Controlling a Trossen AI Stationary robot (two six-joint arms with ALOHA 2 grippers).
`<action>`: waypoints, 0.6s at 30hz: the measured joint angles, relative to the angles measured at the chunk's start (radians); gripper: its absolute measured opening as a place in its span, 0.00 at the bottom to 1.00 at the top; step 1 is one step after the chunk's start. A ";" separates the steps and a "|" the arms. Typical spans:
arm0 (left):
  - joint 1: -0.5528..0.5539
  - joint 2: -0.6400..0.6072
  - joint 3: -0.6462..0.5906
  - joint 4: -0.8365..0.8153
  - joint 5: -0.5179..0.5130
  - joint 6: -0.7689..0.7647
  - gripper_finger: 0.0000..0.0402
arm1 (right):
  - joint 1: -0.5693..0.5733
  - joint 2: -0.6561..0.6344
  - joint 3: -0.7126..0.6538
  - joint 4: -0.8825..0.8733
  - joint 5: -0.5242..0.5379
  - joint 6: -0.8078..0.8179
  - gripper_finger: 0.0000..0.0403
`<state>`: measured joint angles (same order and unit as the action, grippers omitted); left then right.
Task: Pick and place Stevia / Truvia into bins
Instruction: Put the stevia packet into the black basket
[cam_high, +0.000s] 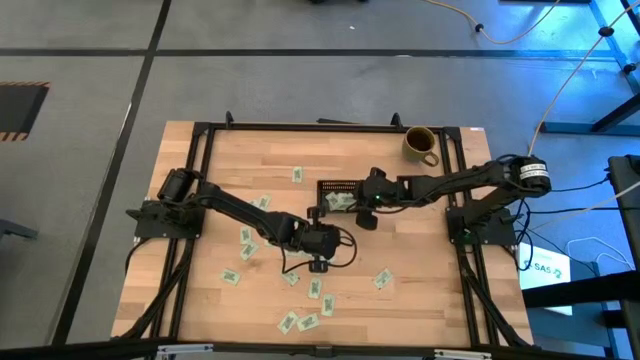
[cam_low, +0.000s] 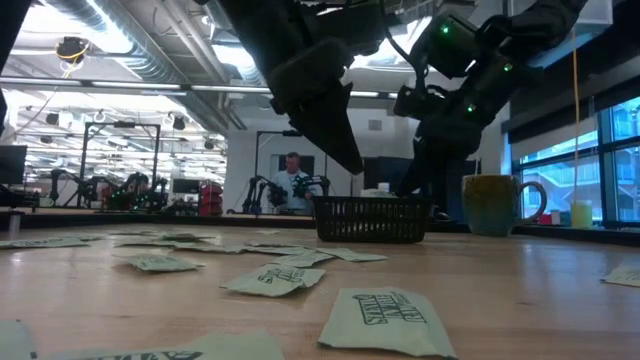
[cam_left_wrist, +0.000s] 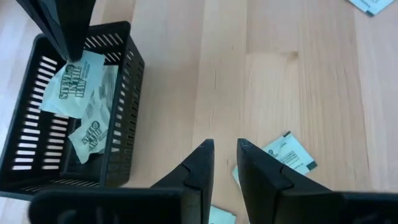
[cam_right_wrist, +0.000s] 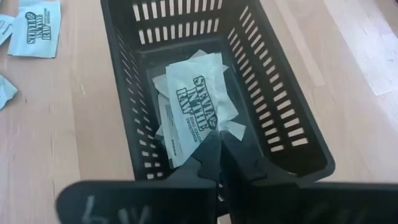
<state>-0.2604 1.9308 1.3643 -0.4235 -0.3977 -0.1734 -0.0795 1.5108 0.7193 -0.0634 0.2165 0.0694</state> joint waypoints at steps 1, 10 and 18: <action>0.000 0.000 0.000 0.001 0.000 0.000 0.16 | 0.000 0.000 0.000 0.000 0.000 0.000 0.04; -0.001 0.000 0.000 0.000 0.002 0.000 0.16 | 0.000 0.000 0.000 -0.001 0.000 0.004 0.11; 0.001 0.000 0.000 -0.085 0.002 -0.021 0.15 | -0.002 -0.005 0.032 -0.077 0.001 0.031 0.21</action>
<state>-0.2596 1.9308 1.3643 -0.5083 -0.3962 -0.1940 -0.0818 1.5055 0.7509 -0.1405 0.2176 0.1005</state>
